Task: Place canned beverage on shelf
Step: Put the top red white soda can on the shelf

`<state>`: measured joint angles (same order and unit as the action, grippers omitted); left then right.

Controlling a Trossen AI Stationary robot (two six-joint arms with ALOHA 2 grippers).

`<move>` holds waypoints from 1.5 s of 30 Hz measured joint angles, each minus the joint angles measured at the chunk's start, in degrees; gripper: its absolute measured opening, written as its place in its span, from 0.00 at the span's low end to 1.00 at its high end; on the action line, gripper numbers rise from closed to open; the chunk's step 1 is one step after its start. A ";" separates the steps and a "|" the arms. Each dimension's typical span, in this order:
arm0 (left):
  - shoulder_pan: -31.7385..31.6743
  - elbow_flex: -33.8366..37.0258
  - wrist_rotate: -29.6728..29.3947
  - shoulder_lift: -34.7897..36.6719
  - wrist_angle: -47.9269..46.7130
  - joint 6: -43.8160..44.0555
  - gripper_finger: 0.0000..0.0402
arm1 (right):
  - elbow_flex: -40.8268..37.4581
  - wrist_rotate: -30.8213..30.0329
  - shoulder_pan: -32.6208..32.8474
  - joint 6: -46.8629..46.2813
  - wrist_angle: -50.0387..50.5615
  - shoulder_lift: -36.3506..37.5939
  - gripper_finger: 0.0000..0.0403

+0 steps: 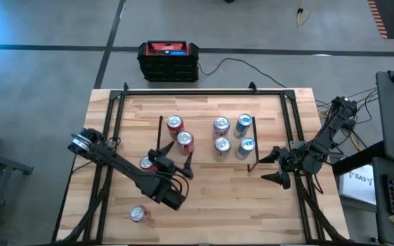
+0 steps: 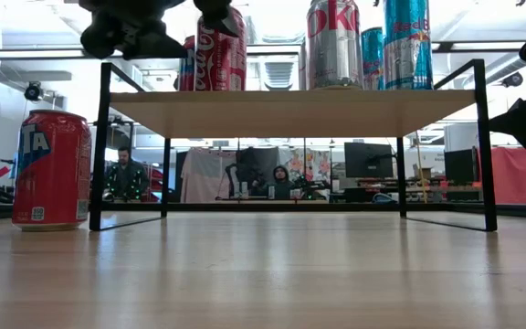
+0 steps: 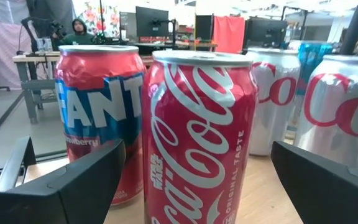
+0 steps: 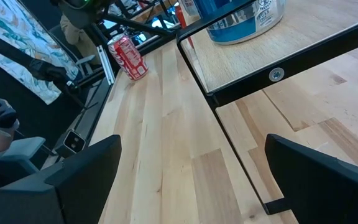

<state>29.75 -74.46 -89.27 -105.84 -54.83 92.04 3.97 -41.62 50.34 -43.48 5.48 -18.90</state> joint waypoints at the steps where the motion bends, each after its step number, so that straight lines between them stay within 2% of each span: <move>1: -0.24 0.00 0.31 0.00 0.82 -1.02 0.97 | 0.00 0.00 0.01 -0.01 0.00 0.00 0.95; 20: -4.12 0.02 5.73 -0.02 10.81 -12.29 0.95 | 0.00 -0.01 0.01 -0.02 0.00 0.00 0.95; 24: -4.16 0.02 5.97 -0.03 11.34 -13.50 0.89 | 0.00 0.00 -0.01 0.00 0.00 0.00 0.95; 32: -4.27 0.02 5.97 -0.02 11.70 -13.61 0.70 | 0.00 -0.01 0.01 -0.02 0.00 0.00 0.95; 45: -4.36 0.02 5.99 -0.02 13.20 -13.63 0.75 | 0.00 0.01 -0.01 -0.01 0.00 0.00 0.95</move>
<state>25.39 -74.43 -83.28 -105.86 -41.63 78.41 3.97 -41.61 50.33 -43.50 5.48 -18.90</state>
